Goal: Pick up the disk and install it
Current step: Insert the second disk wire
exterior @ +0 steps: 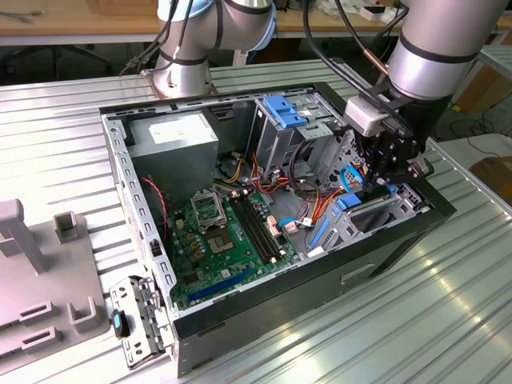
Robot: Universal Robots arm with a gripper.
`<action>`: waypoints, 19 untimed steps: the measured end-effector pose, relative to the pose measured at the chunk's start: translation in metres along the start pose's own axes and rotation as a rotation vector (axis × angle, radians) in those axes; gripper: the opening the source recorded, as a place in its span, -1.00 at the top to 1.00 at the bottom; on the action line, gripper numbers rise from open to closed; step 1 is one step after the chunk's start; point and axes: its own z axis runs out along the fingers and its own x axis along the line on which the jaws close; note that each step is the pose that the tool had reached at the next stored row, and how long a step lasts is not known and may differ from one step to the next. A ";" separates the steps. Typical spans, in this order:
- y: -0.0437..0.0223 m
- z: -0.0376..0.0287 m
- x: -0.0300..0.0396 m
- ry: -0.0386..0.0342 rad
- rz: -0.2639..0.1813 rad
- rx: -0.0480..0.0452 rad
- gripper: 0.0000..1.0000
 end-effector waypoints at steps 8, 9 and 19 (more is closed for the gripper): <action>0.0009 0.0047 0.0005 -0.0088 0.002 0.0005 0.67; 0.0006 0.0034 0.0005 -0.0094 0.002 0.0007 0.67; -0.0028 -0.0150 0.0015 -0.0091 0.002 0.0007 0.67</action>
